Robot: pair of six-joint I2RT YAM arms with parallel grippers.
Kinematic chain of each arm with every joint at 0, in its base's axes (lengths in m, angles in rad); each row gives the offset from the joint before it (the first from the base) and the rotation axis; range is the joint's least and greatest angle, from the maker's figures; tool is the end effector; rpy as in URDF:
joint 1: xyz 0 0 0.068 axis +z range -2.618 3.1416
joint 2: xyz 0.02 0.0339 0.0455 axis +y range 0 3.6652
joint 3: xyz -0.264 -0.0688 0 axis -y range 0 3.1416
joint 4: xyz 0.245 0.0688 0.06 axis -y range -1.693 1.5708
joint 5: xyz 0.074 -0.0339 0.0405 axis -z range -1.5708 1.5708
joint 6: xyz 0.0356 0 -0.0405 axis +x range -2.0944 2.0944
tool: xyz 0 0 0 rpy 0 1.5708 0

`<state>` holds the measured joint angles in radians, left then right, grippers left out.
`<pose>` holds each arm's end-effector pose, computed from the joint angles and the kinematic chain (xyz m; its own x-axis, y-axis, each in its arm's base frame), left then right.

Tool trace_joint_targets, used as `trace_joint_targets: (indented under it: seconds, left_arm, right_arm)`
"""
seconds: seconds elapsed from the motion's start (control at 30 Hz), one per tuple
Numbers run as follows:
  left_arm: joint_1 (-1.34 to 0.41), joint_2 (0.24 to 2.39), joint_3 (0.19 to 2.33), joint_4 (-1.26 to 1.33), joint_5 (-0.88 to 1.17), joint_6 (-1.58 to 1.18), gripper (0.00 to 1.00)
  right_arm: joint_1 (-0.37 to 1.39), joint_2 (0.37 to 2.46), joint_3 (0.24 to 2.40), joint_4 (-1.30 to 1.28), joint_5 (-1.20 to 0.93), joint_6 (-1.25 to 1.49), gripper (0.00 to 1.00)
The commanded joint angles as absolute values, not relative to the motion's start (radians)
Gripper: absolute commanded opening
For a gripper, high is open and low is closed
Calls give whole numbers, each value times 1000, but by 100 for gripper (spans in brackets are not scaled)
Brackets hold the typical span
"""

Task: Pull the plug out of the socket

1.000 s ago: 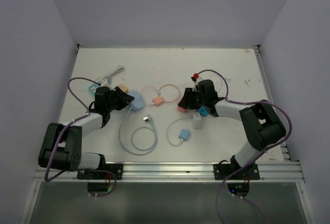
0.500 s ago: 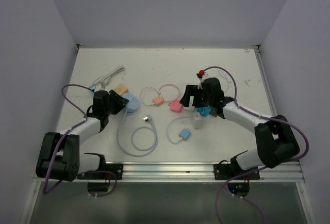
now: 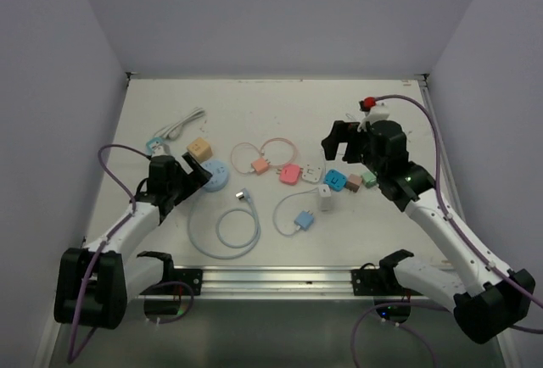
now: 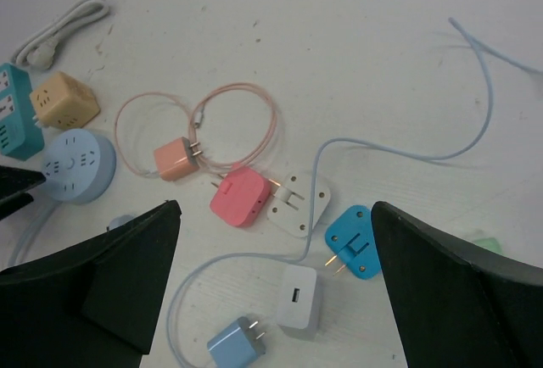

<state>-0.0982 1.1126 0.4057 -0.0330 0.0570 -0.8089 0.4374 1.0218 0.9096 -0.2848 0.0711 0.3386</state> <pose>0.2082 -0.0225 0.1629 -0.5643 -0.6703 -0.4820 -0.3890 0.7308 -0.5609 0.2125 0.0966 0.3286 -0.4510 0.1549 -0.8790 -0.2262 0.9328 0.2804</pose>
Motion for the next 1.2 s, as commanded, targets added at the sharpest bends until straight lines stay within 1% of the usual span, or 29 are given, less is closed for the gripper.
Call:
trace_joint_targets:
  seconds: [0.0,0.07,0.13,0.17,0.23,0.33,0.47,0.57,0.67,0.7,0.8,0.93,1.07,1.17]
  left_arm:
    - [-94,991,520,-190,6,-736,100]
    - [-94,945,613,-254,-1,-680,99]
    - [-94,884,685,-346,-58,-614,100]
    - [-94,865,763,-403,-73,-591,100]
    - [-94,816,842,-455,-132,-525,100]
    - [-94,778,1022,-543,-202,-428,100]
    - [-97,764,1178,-647,-297,-364,100]
    - [-101,729,1253,-695,-307,-353,100]
    - [-107,689,1305,-730,-380,-341,100]
    - [-118,681,1318,-739,-450,-342,100]
    - [-143,621,1361,-741,-532,-341,100]
    - [-161,526,1338,-680,-597,-344,100]
    - [-166,503,1301,-670,-660,-351,100]
    - [-173,486,1276,-654,-666,-365,100]
  right_arm:
    - [434,944,985,-411,199,281,99]
    - [434,916,1017,-457,225,262,99]
    - [434,868,1044,-489,238,238,99]
    - [434,850,1054,-501,245,232,99]
    - [434,802,1077,-528,290,215,99]
    - [434,735,1103,-552,337,186,99]
    - [434,643,1118,-560,403,150,99]
    - [434,559,1109,-545,460,138,99]
    - [434,477,1078,-512,495,106,99]
    - [436,459,1071,-506,508,92,99]
    - [434,396,1034,-482,561,80,99]
    - [436,336,954,-416,572,72,99]
    - [436,322,930,-394,572,60,99]
    - [436,319,922,-388,569,52,99]
